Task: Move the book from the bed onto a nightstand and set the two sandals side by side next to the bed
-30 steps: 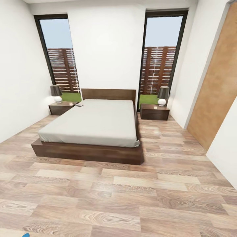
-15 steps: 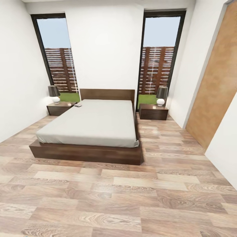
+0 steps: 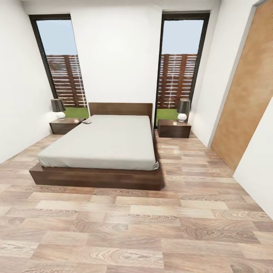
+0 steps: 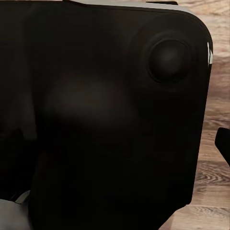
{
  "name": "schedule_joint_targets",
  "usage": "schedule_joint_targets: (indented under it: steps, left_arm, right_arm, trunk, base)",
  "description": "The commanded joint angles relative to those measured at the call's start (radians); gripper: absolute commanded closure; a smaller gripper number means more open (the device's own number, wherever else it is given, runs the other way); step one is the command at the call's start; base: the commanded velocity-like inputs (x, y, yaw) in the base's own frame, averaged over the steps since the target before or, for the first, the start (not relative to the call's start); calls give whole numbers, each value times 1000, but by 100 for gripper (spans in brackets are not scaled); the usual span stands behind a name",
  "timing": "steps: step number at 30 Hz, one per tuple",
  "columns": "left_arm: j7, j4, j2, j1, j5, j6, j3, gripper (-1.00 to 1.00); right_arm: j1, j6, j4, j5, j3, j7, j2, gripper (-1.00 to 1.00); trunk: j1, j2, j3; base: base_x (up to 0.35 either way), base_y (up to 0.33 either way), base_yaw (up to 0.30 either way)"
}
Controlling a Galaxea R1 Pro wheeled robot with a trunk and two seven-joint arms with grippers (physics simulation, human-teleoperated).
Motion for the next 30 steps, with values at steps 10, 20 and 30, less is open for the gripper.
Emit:
schedule_joint_targets:
  steps: [10, 20, 30]
  left_arm:
    - [-1, 1, 0, -1, -1, -3, -1, -100]
    - [-1, 1, 0, -1, -2, -3, -1, -100]
    - [-1, 1, -1, -1, -2, -3, -1, -100]
  right_arm:
    - [0, -3, 0, 0, 0, 1, 0, -100]
    - [0, -3, 0, 0, 0, 1, 0, -100]
    - [0, -3, 0, 0, 0, 1, 0, -100]
  trunk:
    - [0, 0, -1]
    - [0, 0, -1]
    - [0, 0, -1]
  base:
    - [3, 27, -7]
    - [1, 55, -1]
    - [0, 34, 0]
